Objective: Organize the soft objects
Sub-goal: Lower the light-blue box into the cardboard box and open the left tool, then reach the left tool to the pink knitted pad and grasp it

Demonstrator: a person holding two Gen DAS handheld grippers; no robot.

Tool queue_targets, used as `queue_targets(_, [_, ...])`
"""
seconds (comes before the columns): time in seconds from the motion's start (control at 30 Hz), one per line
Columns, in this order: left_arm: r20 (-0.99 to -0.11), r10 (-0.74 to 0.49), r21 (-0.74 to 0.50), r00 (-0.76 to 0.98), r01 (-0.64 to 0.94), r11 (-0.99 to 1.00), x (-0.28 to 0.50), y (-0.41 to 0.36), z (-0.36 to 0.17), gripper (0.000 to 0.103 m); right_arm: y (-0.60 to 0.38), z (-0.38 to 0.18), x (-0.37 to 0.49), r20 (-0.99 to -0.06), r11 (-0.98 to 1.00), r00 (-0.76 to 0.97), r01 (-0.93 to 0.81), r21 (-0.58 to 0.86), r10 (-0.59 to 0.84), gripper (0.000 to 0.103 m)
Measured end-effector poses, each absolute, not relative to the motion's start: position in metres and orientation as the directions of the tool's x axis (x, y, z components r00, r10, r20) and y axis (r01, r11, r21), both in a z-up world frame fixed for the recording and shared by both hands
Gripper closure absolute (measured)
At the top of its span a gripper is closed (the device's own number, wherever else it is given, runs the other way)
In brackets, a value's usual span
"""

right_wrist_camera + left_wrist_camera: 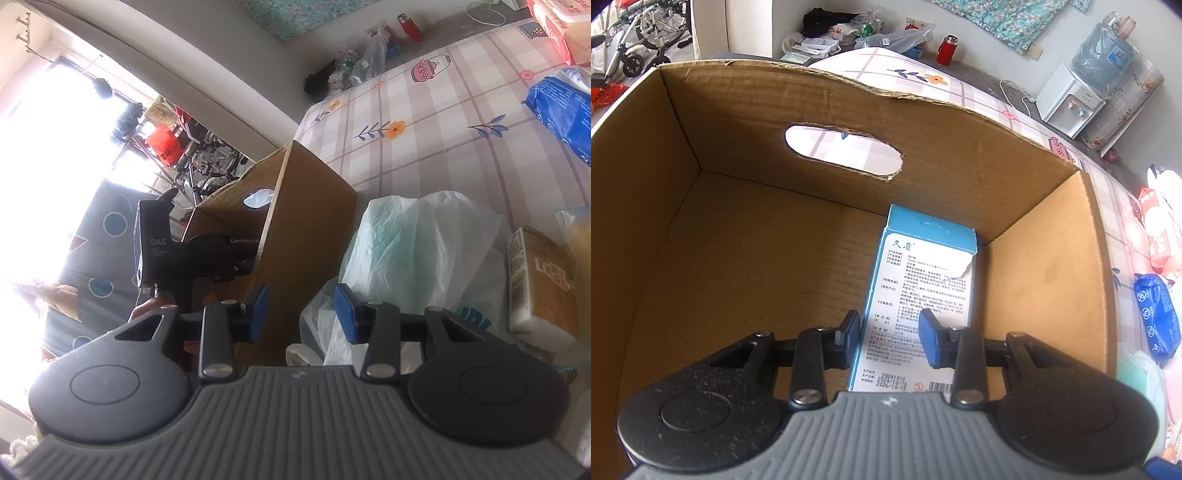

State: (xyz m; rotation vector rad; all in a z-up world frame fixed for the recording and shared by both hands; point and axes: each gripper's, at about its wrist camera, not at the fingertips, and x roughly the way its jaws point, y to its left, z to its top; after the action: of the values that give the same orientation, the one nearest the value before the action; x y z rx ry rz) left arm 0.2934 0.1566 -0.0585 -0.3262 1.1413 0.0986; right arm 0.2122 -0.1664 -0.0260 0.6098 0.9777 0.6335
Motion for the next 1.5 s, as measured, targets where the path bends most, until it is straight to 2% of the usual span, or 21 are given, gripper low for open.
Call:
queue_targets(0.17, [-0.9, -0.094, -0.203, 0.425, -0.219, 0.954, 0.294, 0.143, -0.06, 0.065, -0.175, -0.028, 0.205, -0.551, 0.666, 0.424, -0.193, 0.72, 0.719, 0.063])
queue_targets(0.27, [-0.901, -0.103, -0.212, 0.422, -0.221, 0.952, 0.291, 0.146, -0.057, 0.06, -0.179, -0.029, 0.199, -0.556, 0.675, 0.434, -0.188, 0.714, 0.709, 0.063])
queue_targets(0.33, [-0.904, -0.109, -0.221, 0.414, -0.234, 0.947, 0.289, 0.149, -0.053, 0.055, -0.182, -0.028, 0.196, -0.561, 0.684, 0.443, -0.187, 0.705, 0.699, 0.063])
queue_targets(0.4, [-0.901, -0.104, -0.224, 0.421, -0.248, 0.942, 0.284, 0.154, -0.045, 0.041, -0.185, -0.028, 0.192, -0.562, 0.692, 0.454, -0.191, 0.696, 0.691, 0.062])
queue_targets(0.6, [-0.853, -0.083, -0.254, 0.515, -0.272, 0.928, 0.258, 0.171, -0.007, 0.029, -0.202, -0.019, 0.182, -0.562, 0.726, 0.504, -0.216, 0.653, 0.656, 0.059])
queue_targets(0.8, [-0.777, -0.034, -0.256, 0.628, -0.265, 0.93, 0.231, 0.166, 0.042, 0.028, -0.235, -0.006, 0.171, -0.562, 0.764, 0.565, -0.211, 0.61, 0.605, 0.058])
queue_targets(0.9, [-0.742, -0.047, -0.256, 0.669, -0.217, 0.942, 0.222, 0.145, 0.062, 0.028, -0.258, 0.0, 0.167, -0.572, 0.799, 0.605, -0.194, 0.569, 0.554, 0.058])
queue_targets(1.07, [-0.698, -0.177, -0.267, 0.694, -0.023, 0.963, 0.219, 0.083, 0.086, 0.024, -0.31, 0.009, 0.172, -0.584, 0.843, 0.673, -0.112, 0.526, 0.454, 0.058])
queue_targets(1.27, [-0.72, -0.334, -0.246, 0.608, 0.226, 0.943, 0.225, -0.022, 0.072, 0.024, -0.364, -0.002, 0.194, -0.635, 0.866, 0.682, 0.006, 0.5, 0.362, 0.058])
queue_targets(1.33, [-0.743, -0.376, -0.248, 0.554, 0.293, 0.923, 0.234, -0.057, 0.056, 0.026, -0.374, -0.011, 0.205, -0.657, 0.87, 0.671, 0.036, 0.492, 0.344, 0.058])
queue_targets(1.4, [-0.764, -0.388, -0.246, 0.516, 0.322, 0.914, 0.244, -0.085, 0.04, 0.035, -0.38, -0.023, 0.215, -0.685, 0.869, 0.649, 0.076, 0.489, 0.329, 0.058])
queue_targets(1.47, [-0.789, -0.39, -0.239, 0.474, 0.348, 0.906, 0.257, -0.11, 0.025, 0.04, -0.387, -0.035, 0.22, -0.697, 0.845, 0.629, 0.116, 0.522, 0.344, 0.059])
queue_targets(1.5, [-0.801, -0.387, -0.231, 0.456, 0.36, 0.904, 0.261, -0.121, 0.018, 0.046, -0.388, -0.041, 0.219, -0.7, 0.831, 0.621, 0.136, 0.54, 0.353, 0.059])
